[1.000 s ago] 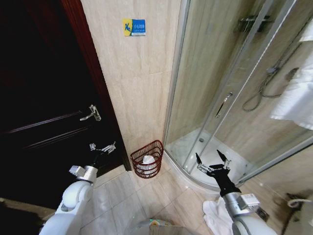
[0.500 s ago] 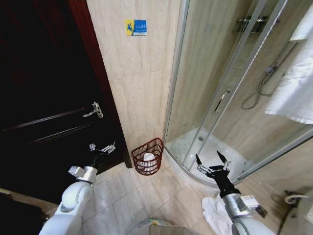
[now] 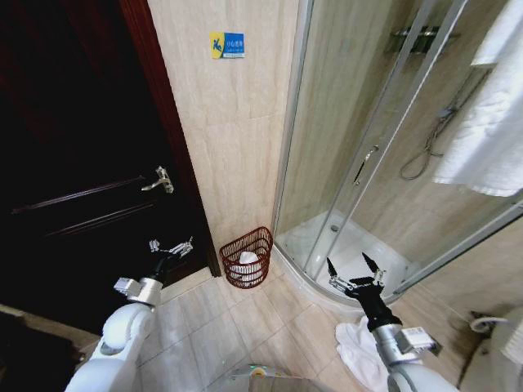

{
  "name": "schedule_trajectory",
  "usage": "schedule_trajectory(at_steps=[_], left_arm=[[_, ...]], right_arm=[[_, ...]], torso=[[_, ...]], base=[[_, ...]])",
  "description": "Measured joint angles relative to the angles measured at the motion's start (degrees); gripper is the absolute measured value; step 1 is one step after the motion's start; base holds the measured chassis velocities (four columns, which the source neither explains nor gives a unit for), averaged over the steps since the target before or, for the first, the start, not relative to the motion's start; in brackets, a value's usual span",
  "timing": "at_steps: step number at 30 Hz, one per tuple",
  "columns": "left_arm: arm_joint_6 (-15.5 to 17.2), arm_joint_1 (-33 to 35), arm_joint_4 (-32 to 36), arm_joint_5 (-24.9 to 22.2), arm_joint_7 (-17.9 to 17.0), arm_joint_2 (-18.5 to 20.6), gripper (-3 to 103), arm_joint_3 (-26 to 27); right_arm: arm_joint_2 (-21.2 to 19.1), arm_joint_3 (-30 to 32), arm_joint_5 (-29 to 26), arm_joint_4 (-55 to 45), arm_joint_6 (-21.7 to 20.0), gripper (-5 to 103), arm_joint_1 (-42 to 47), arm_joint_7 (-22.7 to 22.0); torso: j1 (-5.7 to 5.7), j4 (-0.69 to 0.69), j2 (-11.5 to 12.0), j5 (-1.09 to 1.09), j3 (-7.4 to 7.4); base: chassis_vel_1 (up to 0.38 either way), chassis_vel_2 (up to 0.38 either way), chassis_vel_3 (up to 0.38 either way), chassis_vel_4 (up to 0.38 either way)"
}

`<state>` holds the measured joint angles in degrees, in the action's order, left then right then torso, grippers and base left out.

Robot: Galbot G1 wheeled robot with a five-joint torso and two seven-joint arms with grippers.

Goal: Discard the used towel into the hamper.

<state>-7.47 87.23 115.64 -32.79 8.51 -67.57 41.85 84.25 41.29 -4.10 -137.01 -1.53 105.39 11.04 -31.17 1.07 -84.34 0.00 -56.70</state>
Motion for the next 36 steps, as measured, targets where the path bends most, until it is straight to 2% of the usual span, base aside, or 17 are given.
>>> schedule_trajectory(at_steps=[36], left_arm=[[-1.06,0.95,-0.43,-0.19,0.41,0.03,100,0.46]], right_arm=[[0.28,-0.10,0.37,-0.38,0.15,100,0.36,0.62]], torso=[[0.02,0.00,0.06,0.00,0.02]], base=[[0.069,-0.071,-0.067,0.072]])
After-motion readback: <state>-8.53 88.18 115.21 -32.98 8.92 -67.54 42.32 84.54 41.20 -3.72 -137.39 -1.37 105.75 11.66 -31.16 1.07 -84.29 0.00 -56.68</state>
